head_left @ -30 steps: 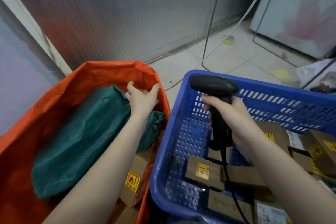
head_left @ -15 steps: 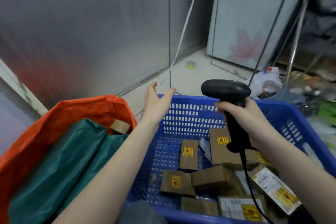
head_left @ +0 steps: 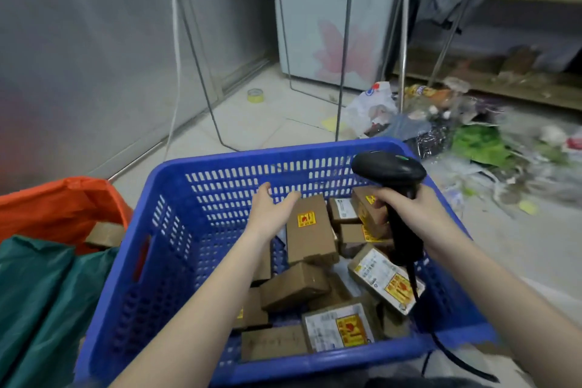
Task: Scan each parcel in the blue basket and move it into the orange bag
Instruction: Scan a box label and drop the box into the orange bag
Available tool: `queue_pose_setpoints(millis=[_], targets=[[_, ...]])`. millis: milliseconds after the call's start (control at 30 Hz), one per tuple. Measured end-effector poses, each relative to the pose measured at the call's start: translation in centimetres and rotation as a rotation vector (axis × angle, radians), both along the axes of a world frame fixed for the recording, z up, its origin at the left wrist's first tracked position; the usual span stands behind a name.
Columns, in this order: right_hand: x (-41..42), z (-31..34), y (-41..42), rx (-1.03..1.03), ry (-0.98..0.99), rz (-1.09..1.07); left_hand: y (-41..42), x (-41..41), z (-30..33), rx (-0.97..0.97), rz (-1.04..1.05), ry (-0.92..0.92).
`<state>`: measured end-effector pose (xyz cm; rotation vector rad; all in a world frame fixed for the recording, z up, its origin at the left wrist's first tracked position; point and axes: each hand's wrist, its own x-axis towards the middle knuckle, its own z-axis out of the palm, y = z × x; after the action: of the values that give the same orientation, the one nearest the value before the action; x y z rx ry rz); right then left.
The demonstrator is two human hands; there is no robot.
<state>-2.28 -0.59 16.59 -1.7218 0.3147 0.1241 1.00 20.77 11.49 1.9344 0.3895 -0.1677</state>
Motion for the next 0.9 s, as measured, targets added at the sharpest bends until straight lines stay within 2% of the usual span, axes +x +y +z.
queue_pose_setpoints(millis=[233,533,700,900], targets=[[2.7,-7.1,-1.8,0.089,0.137,-0.001,-0.8,1.7,-9.2,0.109,-0.071,0.263],[6.7,-14.7,-1.0,0.002,0.22,0.044,-0.6,3.2,-17.5,0.07,-0.097,0.469],[6.6,-16.1,-0.7,-0.021,0.25,0.103,-0.2,2.7,-19.0,-0.006,-0.055,0.573],[5.8,-12.5,0.2,0.027,0.214,0.086,-0.4,2.6,-15.2,-0.172,0.132,0.462]])
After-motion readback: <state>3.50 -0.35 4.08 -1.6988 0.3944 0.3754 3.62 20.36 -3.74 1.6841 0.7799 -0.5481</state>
